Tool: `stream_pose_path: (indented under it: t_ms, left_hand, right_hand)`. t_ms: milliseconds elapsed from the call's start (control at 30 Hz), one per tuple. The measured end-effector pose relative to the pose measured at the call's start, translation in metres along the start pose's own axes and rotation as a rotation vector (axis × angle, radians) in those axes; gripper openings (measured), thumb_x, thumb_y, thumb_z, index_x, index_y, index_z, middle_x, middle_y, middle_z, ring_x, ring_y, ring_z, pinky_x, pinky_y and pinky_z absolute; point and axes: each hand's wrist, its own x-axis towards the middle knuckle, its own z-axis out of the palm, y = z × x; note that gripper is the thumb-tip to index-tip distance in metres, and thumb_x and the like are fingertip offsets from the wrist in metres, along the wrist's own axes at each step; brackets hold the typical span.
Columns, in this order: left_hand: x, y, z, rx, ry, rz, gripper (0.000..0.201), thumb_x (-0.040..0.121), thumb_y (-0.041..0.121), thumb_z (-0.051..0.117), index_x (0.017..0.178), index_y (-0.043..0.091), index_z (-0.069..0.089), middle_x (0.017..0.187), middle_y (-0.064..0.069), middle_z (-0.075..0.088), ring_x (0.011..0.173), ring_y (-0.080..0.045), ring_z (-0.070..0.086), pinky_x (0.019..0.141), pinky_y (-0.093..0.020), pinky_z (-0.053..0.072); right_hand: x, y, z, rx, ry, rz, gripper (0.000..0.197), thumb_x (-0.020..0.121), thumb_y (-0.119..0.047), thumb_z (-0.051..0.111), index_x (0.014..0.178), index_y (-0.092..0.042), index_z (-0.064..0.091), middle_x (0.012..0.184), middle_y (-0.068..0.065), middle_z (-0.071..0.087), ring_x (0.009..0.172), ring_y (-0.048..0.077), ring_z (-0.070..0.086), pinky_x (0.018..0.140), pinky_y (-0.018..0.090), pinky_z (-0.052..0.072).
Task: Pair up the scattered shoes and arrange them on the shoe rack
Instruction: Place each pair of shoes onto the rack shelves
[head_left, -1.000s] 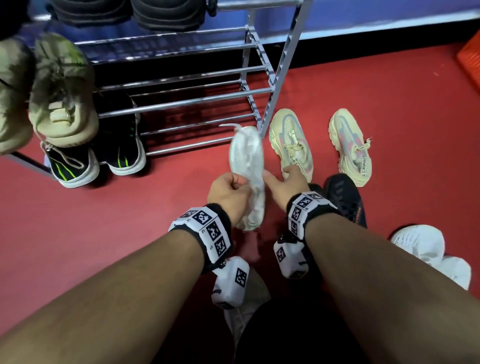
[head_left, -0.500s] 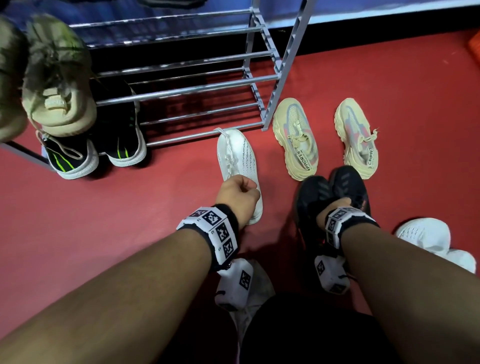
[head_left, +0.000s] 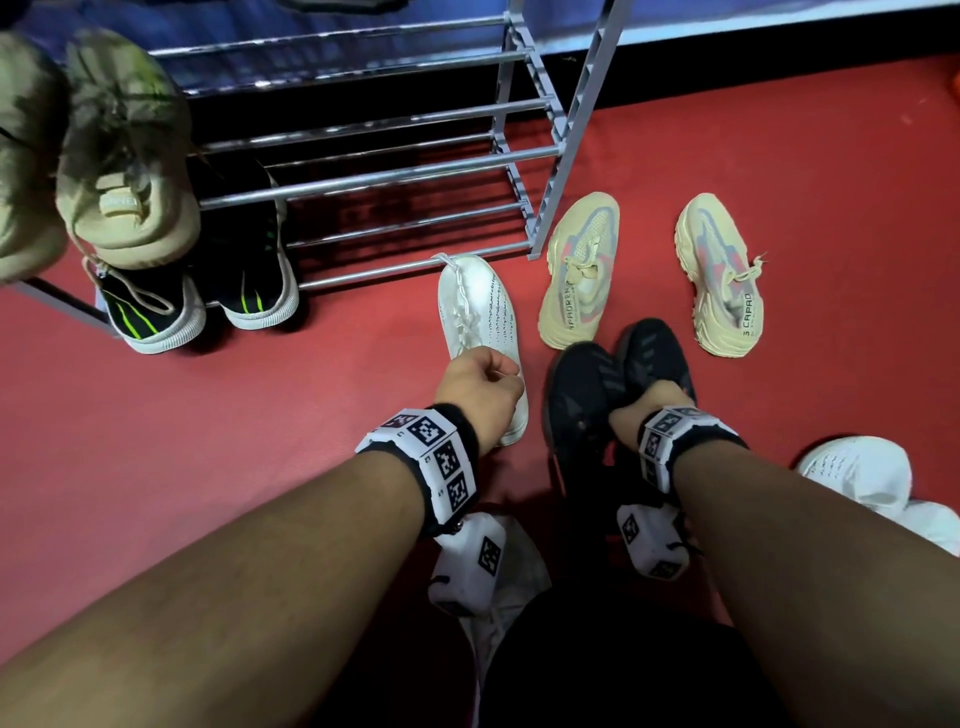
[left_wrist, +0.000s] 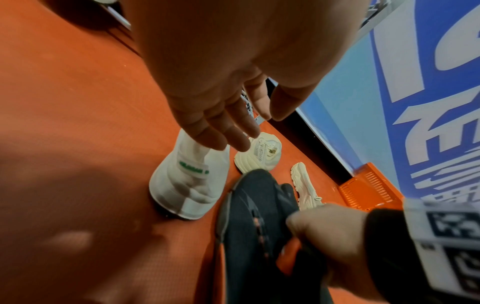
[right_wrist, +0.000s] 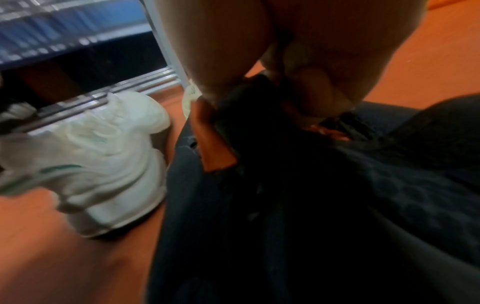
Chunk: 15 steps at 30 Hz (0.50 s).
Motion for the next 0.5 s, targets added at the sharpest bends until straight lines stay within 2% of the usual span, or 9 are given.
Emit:
stream_pose_path:
  t_ms: [33, 67, 133, 200, 267, 333, 367, 433, 500]
  left_hand:
    - [-0.001, 0.0, -0.001, -0.001, 0.005, -0.001, 0.022, 0.085, 0.002, 0.056, 0.074, 0.021, 0.057, 0.07, 0.0, 0.056, 0.067, -0.026, 0.061, 0.061, -0.03, 0.047]
    - [-0.002, 0.001, -0.001, 0.002, 0.005, -0.003, 0.022, 0.085, 0.002, 0.055, 0.074, 0.021, 0.057, 0.07, 0.0, 0.056, 0.068, -0.026, 0.061, 0.061, -0.03, 0.047]
    - [-0.004, 0.001, -0.004, 0.011, 0.008, -0.005, 0.022, 0.086, 0.002, 0.055, 0.075, 0.021, 0.057, 0.07, 0.0, 0.056, 0.067, -0.026, 0.061, 0.06, -0.03, 0.049]
    - [-0.008, 0.001, -0.008, 0.015, 0.011, -0.009, 0.021, 0.086, 0.001, 0.055, 0.076, 0.02, 0.057, 0.068, 0.0, 0.056, 0.065, -0.025, 0.06, 0.06, -0.033, 0.05]
    - [-0.011, -0.001, -0.013, 0.024, 0.011, -0.007, 0.021, 0.085, 0.0, 0.054, 0.077, 0.019, 0.057, 0.066, -0.001, 0.056, 0.063, -0.024, 0.059, 0.061, -0.035, 0.051]
    - [-0.013, -0.004, -0.018, 0.03, 0.01, -0.006, 0.021, 0.085, -0.002, 0.053, 0.077, 0.017, 0.057, 0.064, -0.002, 0.056, 0.06, -0.023, 0.058, 0.062, -0.037, 0.053]
    - [-0.014, -0.006, -0.021, 0.033, 0.01, -0.004, 0.021, 0.085, -0.003, 0.053, 0.078, 0.016, 0.057, 0.063, -0.002, 0.057, 0.058, -0.023, 0.058, 0.062, -0.036, 0.053]
    - [-0.014, -0.01, -0.026, 0.04, 0.017, 0.001, 0.021, 0.087, -0.003, 0.054, 0.078, 0.015, 0.057, 0.063, -0.002, 0.059, 0.051, -0.015, 0.059, 0.058, -0.028, 0.053]
    - [-0.014, -0.01, -0.028, 0.039, 0.021, 0.004, 0.019, 0.088, -0.003, 0.054, 0.08, 0.013, 0.057, 0.062, 0.001, 0.058, 0.043, -0.003, 0.057, 0.049, -0.017, 0.049]
  right_hand:
    - [-0.004, -0.008, 0.002, -0.001, 0.036, -0.059, 0.018, 0.082, -0.014, 0.067, 0.094, -0.001, 0.063, 0.093, 0.015, 0.064, 0.074, 0.023, 0.051, 0.063, 0.024, 0.037]
    - [-0.001, -0.015, 0.006, 0.023, 0.058, -0.094, 0.015, 0.079, -0.015, 0.065, 0.081, -0.001, 0.06, 0.085, 0.015, 0.066, 0.067, 0.025, 0.054, 0.056, 0.023, 0.037]
    - [-0.012, -0.034, 0.005, 0.069, 0.097, -0.163, 0.014, 0.076, -0.017, 0.062, 0.072, -0.004, 0.056, 0.07, 0.011, 0.061, 0.06, 0.025, 0.056, 0.046, 0.02, 0.03]
    - [-0.015, -0.043, 0.002, 0.122, 0.098, -0.18, 0.012, 0.075, -0.014, 0.062, 0.072, -0.005, 0.055, 0.067, 0.01, 0.058, 0.061, 0.027, 0.057, 0.045, 0.02, 0.029]
    - [-0.015, -0.04, 0.001, 0.12, 0.102, -0.142, 0.018, 0.074, -0.017, 0.064, 0.082, -0.002, 0.058, 0.077, 0.014, 0.062, 0.066, 0.029, 0.059, 0.049, 0.022, 0.038]
    - [-0.012, -0.028, 0.005, 0.052, 0.125, -0.013, 0.048, 0.07, -0.032, 0.066, 0.104, -0.001, 0.053, 0.105, 0.019, 0.06, 0.085, 0.034, 0.06, 0.067, 0.03, 0.047]
    - [-0.017, -0.022, 0.004, -0.007, 0.132, 0.049, 0.06, 0.07, -0.041, 0.066, 0.111, -0.001, 0.047, 0.113, 0.019, 0.053, 0.092, 0.036, 0.058, 0.071, 0.033, 0.045]
    - [-0.015, -0.015, 0.008, -0.054, 0.107, 0.093, 0.062, 0.073, -0.053, 0.061, 0.104, -0.001, 0.045, 0.103, 0.014, 0.048, 0.09, 0.032, 0.055, 0.073, 0.034, 0.042]
    - [-0.015, -0.016, 0.011, -0.003, -0.027, 0.034, 0.045, 0.084, -0.047, 0.056, 0.089, -0.002, 0.054, 0.087, 0.01, 0.052, 0.084, 0.026, 0.055, 0.078, 0.036, 0.047]
